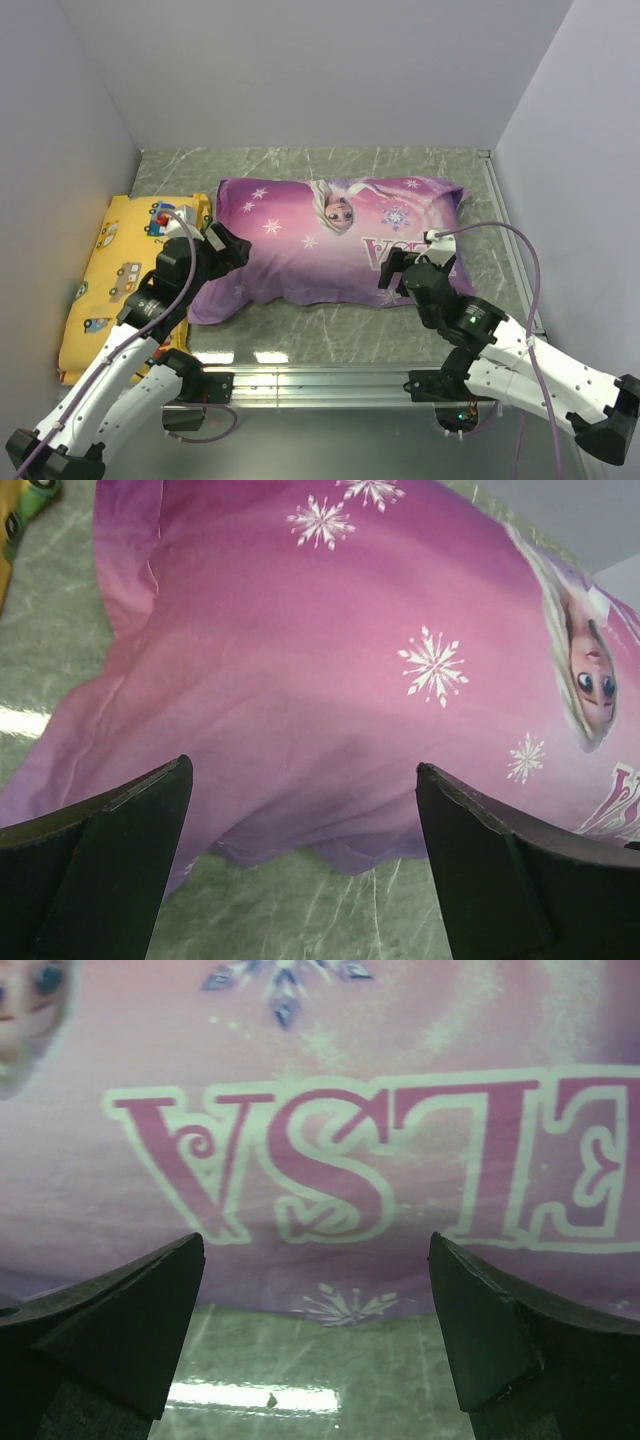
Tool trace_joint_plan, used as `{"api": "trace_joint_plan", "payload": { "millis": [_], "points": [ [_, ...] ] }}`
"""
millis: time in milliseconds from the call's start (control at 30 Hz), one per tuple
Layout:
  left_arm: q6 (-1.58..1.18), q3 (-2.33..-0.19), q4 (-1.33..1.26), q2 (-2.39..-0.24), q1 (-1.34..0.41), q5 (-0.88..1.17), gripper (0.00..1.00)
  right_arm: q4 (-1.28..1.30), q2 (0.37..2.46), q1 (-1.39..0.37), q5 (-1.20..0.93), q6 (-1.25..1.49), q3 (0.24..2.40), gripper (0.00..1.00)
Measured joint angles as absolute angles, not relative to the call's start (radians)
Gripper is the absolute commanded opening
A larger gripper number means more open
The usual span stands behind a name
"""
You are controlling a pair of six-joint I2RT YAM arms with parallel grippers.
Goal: Remove the pillowcase from the pillow
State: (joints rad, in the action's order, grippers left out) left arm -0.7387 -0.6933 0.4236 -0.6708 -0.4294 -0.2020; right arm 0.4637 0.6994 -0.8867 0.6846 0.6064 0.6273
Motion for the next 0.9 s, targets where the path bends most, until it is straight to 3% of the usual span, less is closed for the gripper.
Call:
{"api": "trace_joint_plan", "payload": {
  "millis": [167,433,700,767,800,833,867,900],
  "points": [
    [-0.764,-0.605,0.362,-0.673,-0.47,-0.205,0.99,0.471,0.698,-0.814,0.686,0.626,0.604,1.0],
    [-0.789,-0.526,0.284,-0.739,-0.644,-0.377,0.99,0.391,0.696,-0.501,0.463,0.612,0.545,1.0],
    [-0.807,-0.47,0.174,-0.802,-0.667,-0.528,0.99,0.293,0.741,-0.466,0.375,0.617,0.503,0.97],
    [-0.806,-0.473,0.136,-0.851,-0.667,-0.564,0.89,0.255,0.759,-0.466,0.36,0.627,0.491,0.93],
    [-0.804,-0.476,0.115,-0.883,-0.667,-0.579,0.8,0.226,0.767,-0.464,0.353,0.632,0.483,0.8],
    [-0.801,-0.482,0.098,-0.913,-0.667,-0.592,0.44,0.201,0.776,-0.464,0.347,0.633,0.476,0.72],
    [-0.801,-0.488,0.083,-0.939,-0.667,-0.599,0.24,0.177,0.786,-0.464,0.339,0.635,0.469,0.61],
    [-0.79,-0.495,0.067,-0.963,-0.667,-0.603,0.08,0.162,0.794,-0.464,0.334,0.634,0.466,0.35]
  ]
}}
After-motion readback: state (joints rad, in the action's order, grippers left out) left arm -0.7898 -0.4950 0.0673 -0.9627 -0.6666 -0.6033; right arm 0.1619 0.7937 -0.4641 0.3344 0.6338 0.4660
